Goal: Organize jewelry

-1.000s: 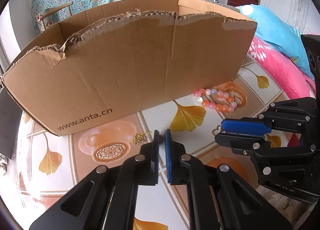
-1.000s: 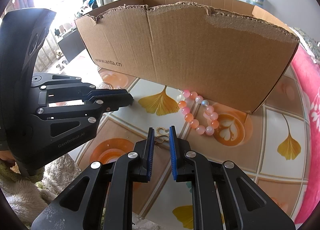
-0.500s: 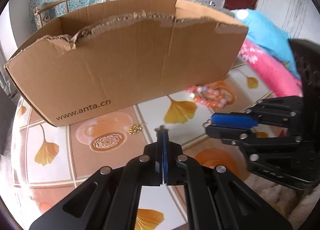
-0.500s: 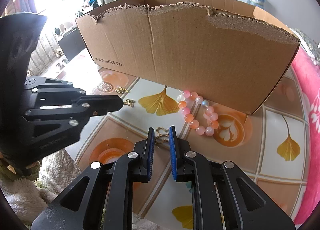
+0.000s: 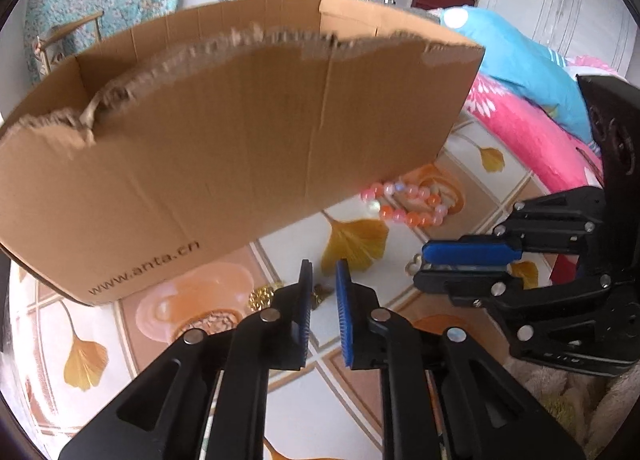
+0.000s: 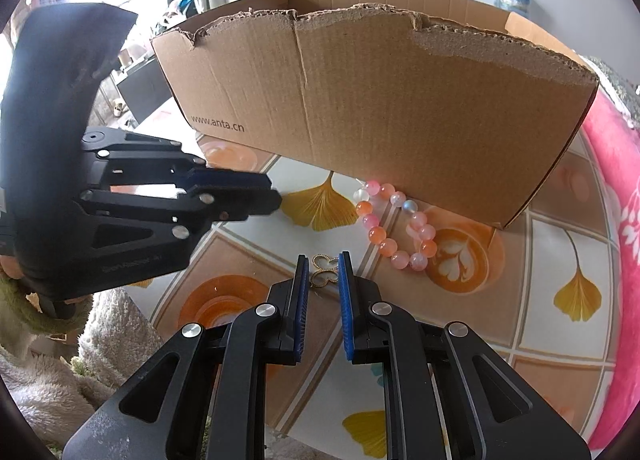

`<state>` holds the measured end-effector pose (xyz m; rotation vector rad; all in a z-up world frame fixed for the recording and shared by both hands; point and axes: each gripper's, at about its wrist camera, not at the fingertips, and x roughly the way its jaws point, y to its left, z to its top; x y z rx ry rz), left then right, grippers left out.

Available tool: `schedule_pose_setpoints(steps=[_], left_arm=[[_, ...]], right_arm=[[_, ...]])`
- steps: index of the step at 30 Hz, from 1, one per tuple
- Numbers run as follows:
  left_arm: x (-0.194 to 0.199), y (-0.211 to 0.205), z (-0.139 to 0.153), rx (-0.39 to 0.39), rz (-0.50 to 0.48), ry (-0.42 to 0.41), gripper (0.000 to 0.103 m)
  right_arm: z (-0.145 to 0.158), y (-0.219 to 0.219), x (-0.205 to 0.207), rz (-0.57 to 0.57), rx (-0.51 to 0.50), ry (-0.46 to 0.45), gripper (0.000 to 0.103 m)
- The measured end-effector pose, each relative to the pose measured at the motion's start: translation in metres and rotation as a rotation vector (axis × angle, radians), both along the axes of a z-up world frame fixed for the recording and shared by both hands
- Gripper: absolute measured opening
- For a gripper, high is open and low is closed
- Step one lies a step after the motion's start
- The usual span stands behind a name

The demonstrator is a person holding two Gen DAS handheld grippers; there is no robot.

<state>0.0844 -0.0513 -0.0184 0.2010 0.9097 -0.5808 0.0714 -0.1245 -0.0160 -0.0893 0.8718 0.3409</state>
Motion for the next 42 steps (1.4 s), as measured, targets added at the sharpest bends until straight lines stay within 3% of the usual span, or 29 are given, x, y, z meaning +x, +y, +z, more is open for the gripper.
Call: schedule_pose_setpoints(steps=[8,25,42], left_arm=[[-0.008,0.006,0.002,-0.028,0.022,0.056,0.012],[-0.015,-0.011,0.001,0.115,0.051,-0.012,0.012],[-0.016,-0.016,0.000,0.130,0.045,-0.025,0.007]], right_arm=[[0.000,-0.002,-0.001,0.000,0.004,-0.003,0.013],[0.000,-0.001,-0.002,-0.002,0.000,-0.008,0.013],[0.000,0.001,-0.003,0.004,-0.006,-0.009,0.013]])
